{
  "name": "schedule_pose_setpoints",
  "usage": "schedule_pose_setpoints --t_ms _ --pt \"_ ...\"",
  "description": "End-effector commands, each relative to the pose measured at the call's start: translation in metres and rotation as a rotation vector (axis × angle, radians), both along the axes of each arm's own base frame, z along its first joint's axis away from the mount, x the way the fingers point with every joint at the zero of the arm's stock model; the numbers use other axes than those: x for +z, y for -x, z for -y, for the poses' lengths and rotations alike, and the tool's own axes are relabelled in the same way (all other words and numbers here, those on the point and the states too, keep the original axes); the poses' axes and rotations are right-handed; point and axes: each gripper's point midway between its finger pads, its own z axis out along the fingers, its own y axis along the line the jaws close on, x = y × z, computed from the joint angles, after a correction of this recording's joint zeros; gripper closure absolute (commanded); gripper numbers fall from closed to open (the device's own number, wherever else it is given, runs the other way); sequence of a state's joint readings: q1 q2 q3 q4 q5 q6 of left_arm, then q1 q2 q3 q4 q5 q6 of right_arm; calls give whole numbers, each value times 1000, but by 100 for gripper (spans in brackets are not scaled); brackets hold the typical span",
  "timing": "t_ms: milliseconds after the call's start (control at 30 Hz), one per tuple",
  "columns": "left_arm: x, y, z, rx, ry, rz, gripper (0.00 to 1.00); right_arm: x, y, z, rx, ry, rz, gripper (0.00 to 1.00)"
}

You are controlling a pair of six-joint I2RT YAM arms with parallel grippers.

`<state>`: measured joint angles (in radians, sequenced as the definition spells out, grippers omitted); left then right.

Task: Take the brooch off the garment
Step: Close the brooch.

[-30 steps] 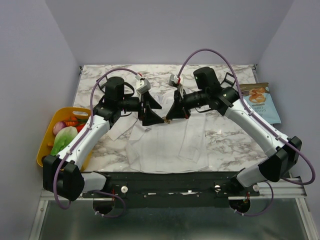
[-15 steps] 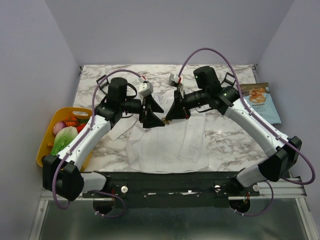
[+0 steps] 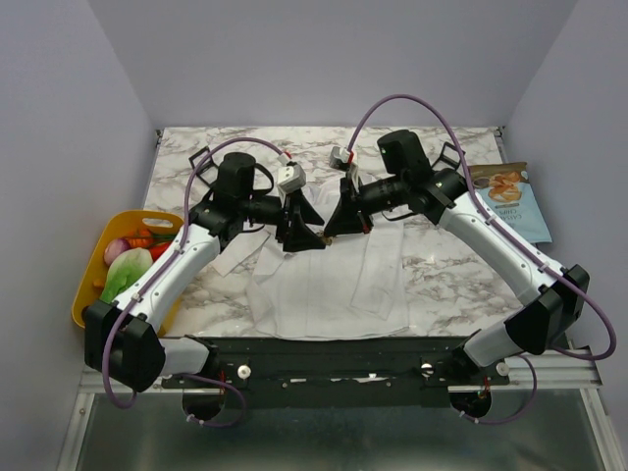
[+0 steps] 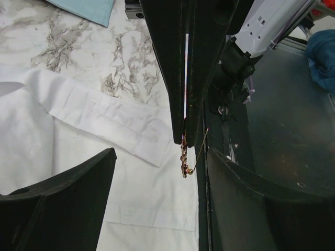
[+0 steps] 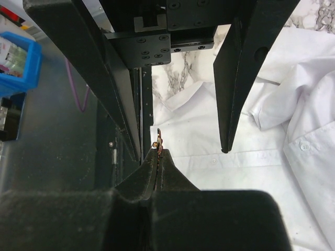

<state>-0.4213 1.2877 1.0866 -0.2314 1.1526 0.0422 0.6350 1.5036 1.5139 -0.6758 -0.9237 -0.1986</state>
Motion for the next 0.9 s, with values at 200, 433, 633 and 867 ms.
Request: schedule_pose_setpoints --t_ms 200,433,633,867 --pt "6 -7 2 22 -8 37 28 10 4 -1 25 -29 -14 100" --pt "10 -13 4 40 -4 33 38 5 2 -2 26 -21 -27 100" --pt "4 -23 4 92 -23 39 51 4 3 -2 29 -23 -30 100" --pt "0 -31 3 128 -38 38 61 5 6 -1 36 -26 -23 99"
